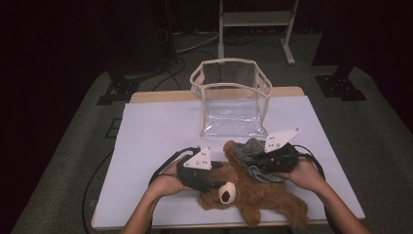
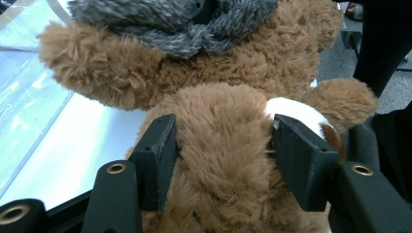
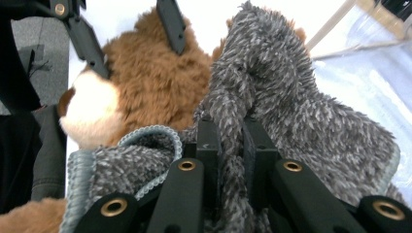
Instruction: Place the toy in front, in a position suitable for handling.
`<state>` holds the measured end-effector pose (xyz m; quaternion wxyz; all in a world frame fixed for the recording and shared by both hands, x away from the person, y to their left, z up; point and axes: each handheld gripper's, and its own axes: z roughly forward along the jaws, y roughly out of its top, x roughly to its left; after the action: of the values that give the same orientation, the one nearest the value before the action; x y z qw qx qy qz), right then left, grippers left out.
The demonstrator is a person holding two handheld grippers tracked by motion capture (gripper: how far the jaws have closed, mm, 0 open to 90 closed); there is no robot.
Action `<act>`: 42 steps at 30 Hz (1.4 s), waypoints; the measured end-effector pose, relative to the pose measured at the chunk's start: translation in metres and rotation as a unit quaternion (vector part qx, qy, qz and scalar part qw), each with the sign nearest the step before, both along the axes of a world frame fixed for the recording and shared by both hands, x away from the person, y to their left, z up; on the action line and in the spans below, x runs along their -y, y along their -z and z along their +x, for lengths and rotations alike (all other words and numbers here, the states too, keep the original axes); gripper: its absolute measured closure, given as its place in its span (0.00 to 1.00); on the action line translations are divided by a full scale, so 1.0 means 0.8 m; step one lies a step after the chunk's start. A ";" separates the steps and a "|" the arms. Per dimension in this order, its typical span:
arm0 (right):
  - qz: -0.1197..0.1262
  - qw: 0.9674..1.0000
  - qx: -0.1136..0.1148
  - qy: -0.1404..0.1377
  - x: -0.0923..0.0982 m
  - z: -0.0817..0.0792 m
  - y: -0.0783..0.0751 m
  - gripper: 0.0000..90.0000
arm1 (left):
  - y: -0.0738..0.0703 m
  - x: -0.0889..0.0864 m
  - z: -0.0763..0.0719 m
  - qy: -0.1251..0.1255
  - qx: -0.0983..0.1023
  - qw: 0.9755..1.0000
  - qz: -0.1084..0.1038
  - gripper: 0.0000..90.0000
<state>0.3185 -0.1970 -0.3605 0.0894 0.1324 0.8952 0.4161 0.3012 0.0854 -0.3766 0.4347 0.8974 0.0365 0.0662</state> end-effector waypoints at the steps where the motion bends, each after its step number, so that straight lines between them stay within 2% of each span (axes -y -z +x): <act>1: 0.000 1.000 -0.001 0.002 0.003 -0.001 -0.002 0.88 | 0.000 0.000 0.000 -0.001 0.001 1.000 0.001 0.47; 4: -0.003 1.000 -0.003 0.010 0.021 -0.001 -0.007 0.88 | 0.000 -0.001 -0.001 -0.001 0.002 1.000 0.001 0.47; 11: -0.002 0.998 -0.014 0.059 0.080 -0.008 -0.005 0.88 | 0.000 -0.002 0.000 -0.001 0.003 1.000 0.001 0.47; 12: 0.004 0.997 -0.017 0.070 0.095 -0.010 -0.002 0.88 | 0.000 -0.001 0.000 -0.001 0.002 1.000 0.001 0.47; 15: 0.014 0.997 -0.023 0.076 0.108 -0.016 0.002 0.88 | 0.000 0.000 0.002 0.001 0.001 1.000 -0.001 0.47; 19: 0.015 0.997 -0.016 0.068 0.097 -0.020 -0.001 0.88 | 0.000 0.000 0.001 0.001 0.002 1.000 0.000 0.46; 25: 0.027 0.999 -0.012 0.027 0.056 -0.019 -0.008 0.88 | 0.000 -0.001 0.001 0.001 0.003 1.000 -0.001 0.46; 28: 0.024 1.000 -0.006 0.012 0.044 -0.022 -0.008 0.88 | 0.001 -0.002 0.002 0.000 0.000 1.000 -0.004 0.46; 31: 0.028 0.999 -0.013 0.018 0.052 -0.022 -0.006 0.88 | 0.001 -0.003 0.002 0.000 0.000 1.000 -0.004 0.46; 37: 0.051 0.997 -0.026 0.045 0.093 -0.033 0.005 0.87 | 0.001 -0.002 0.003 -0.005 0.000 1.000 -0.006 0.46; 42: 0.055 0.998 -0.017 0.036 0.092 -0.050 0.001 0.87 | 0.001 0.000 0.006 -0.005 -0.001 1.000 -0.004 0.45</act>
<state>0.2787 -0.2706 -0.3614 0.0820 0.1762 0.8668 0.4593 0.3058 0.0851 -0.3771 0.4380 0.8955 0.0419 0.0672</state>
